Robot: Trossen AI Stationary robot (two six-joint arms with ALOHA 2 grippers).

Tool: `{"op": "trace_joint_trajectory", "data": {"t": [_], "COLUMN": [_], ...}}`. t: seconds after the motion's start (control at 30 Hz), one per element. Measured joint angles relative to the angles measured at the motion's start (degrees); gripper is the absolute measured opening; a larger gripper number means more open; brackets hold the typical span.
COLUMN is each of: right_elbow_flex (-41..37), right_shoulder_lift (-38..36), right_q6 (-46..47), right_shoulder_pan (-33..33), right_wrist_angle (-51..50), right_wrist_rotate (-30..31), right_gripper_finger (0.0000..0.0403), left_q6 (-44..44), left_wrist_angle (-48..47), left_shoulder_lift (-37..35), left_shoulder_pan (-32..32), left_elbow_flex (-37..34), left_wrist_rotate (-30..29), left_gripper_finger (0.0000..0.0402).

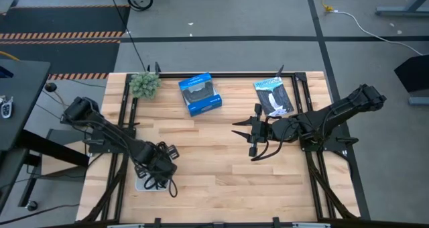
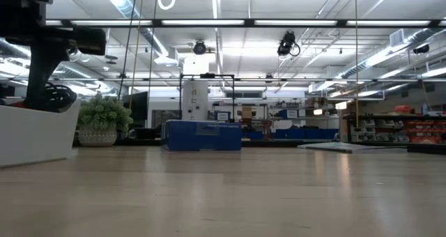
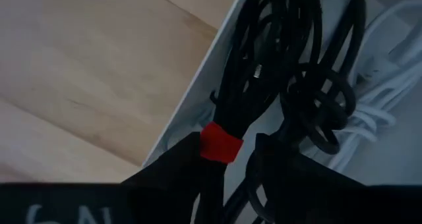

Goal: Pick and place USB-C Cables
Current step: Put the black charger cable into the white bin

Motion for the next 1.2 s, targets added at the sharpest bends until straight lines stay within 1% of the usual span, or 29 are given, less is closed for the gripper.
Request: {"op": "trace_joint_trajectory", "data": {"t": [0.33,0.43,0.67,0.83,0.93,1.2], "right_elbow_flex": [0.0,0.0,0.0,0.0,0.0,0.0], "right_shoulder_lift": [0.0,0.0,0.0,0.0,0.0,0.0], "right_q6": [0.0,0.0,0.0,0.0,0.0,0.0], "right_shoulder_pan": [0.0,0.0,0.0,0.0,0.0,0.0], "right_wrist_angle": [0.0,0.0,0.0,0.0,0.0,0.0], "right_wrist_rotate": [0.0,0.0,0.0,0.0,0.0,0.0], "right_gripper_finger": [0.0114,0.0114,0.0114,0.0114,0.0114,0.0114], "left_q6": [4.9,6.3,8.2,8.1,8.6,8.4], "left_wrist_angle": [0.2,0.0,-0.3,-1.3,-2.5,-7.2], "left_shoulder_lift": [3.5,4.4,4.4,4.4,3.7,-0.2], "left_shoulder_pan": [0.0,0.0,0.0,0.0,0.0,0.4], "left_elbow_flex": [0.0,0.0,0.0,0.0,1.0,6.3], "left_wrist_rotate": [-1.1,-1.4,-1.5,-1.1,0.7,2.4], "left_gripper_finger": [0.0152,0.0138,0.0091,0.0080,0.0078,0.0076]}}
